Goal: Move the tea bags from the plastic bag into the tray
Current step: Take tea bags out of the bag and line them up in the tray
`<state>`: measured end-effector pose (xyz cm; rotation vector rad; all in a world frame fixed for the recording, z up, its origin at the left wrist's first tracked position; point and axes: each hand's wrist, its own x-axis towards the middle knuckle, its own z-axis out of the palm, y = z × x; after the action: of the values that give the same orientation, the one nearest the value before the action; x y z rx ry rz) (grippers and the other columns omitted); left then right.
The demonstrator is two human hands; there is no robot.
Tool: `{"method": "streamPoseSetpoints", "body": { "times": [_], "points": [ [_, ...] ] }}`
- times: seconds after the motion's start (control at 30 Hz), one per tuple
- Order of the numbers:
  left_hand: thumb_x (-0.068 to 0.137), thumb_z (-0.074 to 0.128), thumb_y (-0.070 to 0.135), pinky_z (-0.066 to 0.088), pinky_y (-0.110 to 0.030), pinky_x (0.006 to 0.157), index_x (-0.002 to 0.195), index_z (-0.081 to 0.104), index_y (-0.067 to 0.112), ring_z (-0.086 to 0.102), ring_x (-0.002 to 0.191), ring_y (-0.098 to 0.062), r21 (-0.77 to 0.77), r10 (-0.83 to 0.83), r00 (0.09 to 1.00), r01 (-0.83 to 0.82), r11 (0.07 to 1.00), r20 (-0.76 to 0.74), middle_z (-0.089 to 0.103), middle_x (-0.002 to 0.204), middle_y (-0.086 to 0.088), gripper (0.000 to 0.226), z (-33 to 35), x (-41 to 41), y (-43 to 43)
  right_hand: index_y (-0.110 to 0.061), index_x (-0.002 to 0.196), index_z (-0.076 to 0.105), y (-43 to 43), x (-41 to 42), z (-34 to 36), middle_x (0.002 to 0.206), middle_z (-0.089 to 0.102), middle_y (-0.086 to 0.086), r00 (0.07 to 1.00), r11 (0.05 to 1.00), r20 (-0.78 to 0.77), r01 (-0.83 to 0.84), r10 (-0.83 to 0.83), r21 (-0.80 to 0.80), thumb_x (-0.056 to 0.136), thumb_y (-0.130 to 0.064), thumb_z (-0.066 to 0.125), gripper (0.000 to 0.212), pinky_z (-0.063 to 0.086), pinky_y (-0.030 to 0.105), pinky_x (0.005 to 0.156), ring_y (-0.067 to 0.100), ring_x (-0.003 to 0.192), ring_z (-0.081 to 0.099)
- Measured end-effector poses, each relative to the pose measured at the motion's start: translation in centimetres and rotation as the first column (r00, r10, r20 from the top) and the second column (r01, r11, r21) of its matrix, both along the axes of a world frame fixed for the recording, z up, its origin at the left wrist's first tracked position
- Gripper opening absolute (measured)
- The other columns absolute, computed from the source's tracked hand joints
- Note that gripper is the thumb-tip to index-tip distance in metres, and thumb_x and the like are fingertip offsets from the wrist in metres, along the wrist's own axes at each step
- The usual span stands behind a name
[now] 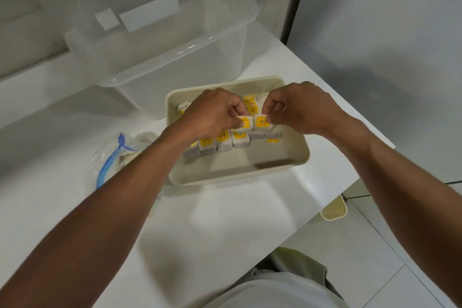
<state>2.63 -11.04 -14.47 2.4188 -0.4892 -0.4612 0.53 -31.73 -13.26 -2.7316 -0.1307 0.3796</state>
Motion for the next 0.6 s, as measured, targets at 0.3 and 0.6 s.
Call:
{"method": "streamPoseSetpoints", "body": {
  "times": [0.3, 0.6],
  "points": [
    [0.081, 0.074, 0.012, 0.052, -0.022, 0.078, 0.091, 0.077, 0.032, 0.066, 0.082, -0.004, 0.048, -0.047, 0.999, 0.047, 0.998, 0.003, 0.072, 0.086, 0.014, 0.022, -1.3, 0.2, -1.2, -0.037, 0.087, 0.069, -0.5, -0.8, -0.9, 0.097, 0.064, -0.011, 0.995, 0.983, 0.096, -0.02, 0.038, -0.18, 0.083, -0.039, 0.063, 0.008, 0.041, 0.029, 0.067, 0.018, 0.092, 0.059],
    [0.076, 0.076, 0.022, 0.053, -0.033, 0.075, 0.084, 0.072, 0.033, 0.064, 0.086, -0.004, 0.17, -0.056, 0.997, 0.065, 0.983, -0.056, 0.067, 0.075, 0.023, 0.014, -3.5, 0.6, -3.2, -0.017, 0.066, 0.053, 0.2, -0.3, -2.6, 0.081, 0.052, 0.002, 0.921, 0.802, 0.216, -0.148, 0.325, -0.578, 0.078, -0.016, 0.065, 0.017, 0.031, 0.034, 0.061, 0.023, 0.076, 0.041]
  ]
}}
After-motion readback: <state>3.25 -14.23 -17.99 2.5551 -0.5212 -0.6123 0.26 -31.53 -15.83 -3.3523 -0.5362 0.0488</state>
